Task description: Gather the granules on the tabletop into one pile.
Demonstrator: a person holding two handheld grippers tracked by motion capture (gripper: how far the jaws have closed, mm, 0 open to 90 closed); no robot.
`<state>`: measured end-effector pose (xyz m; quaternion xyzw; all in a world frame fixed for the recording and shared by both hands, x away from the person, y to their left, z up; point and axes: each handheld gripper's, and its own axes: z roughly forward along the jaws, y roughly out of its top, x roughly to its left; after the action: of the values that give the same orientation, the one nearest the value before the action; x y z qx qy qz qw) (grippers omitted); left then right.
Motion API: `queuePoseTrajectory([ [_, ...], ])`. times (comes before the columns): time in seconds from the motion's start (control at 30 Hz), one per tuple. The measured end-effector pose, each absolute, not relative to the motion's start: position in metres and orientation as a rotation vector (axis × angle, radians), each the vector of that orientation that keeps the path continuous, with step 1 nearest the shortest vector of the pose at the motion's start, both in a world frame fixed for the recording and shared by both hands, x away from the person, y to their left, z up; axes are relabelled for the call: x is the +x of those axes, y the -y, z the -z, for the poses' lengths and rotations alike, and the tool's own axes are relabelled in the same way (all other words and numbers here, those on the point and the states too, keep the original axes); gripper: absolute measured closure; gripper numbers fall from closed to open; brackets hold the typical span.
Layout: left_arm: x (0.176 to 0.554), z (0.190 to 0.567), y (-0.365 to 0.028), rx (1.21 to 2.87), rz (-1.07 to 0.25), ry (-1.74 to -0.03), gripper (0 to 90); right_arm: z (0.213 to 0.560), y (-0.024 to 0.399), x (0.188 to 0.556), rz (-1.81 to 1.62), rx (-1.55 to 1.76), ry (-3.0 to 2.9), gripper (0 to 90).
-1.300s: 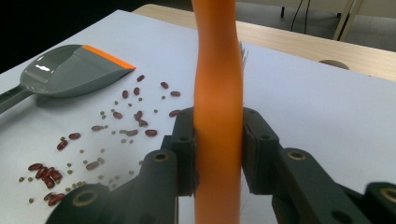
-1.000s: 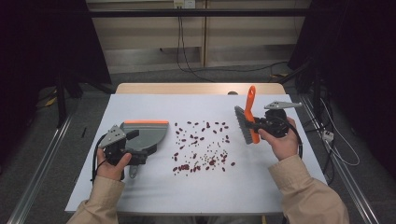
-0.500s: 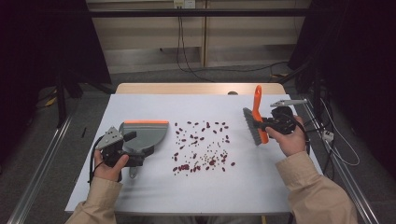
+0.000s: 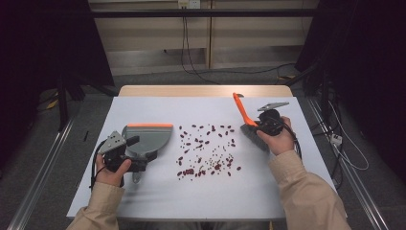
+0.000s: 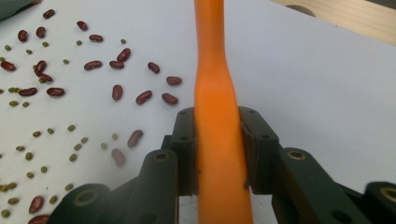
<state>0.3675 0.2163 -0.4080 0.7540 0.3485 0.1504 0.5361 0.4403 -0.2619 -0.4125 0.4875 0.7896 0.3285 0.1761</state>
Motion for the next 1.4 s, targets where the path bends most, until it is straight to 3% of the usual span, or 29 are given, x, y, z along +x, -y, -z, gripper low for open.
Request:
queuePoseTrajectory([
  [0.13,0.368,0.411,-0.22,1.804,-0.356,-0.833,5.3,0.414,0.259,0.443,-0.958,1.397,-2.216,68.7],
  [0.3,0.366,0.413,-0.224,1.798,-0.353,-0.841,5.3,0.412,0.264,0.438,-0.966,1.394,-2.238,60.2],
  [0.73,0.362,0.416,-0.228,1.809,-0.353,-0.853,5.3,0.416,0.272,0.425,-0.891,1.399,-2.261,71.1],
  [0.93,0.361,0.416,-0.233,1.805,-0.355,-0.856,5.3,0.414,0.274,0.43,-0.921,1.422,-2.23,71.6],
  [1.4,0.359,0.422,-0.242,1.798,-0.344,-0.861,5.3,0.421,0.238,0.493,-1.003,1.124,-2.222,71.6],
])
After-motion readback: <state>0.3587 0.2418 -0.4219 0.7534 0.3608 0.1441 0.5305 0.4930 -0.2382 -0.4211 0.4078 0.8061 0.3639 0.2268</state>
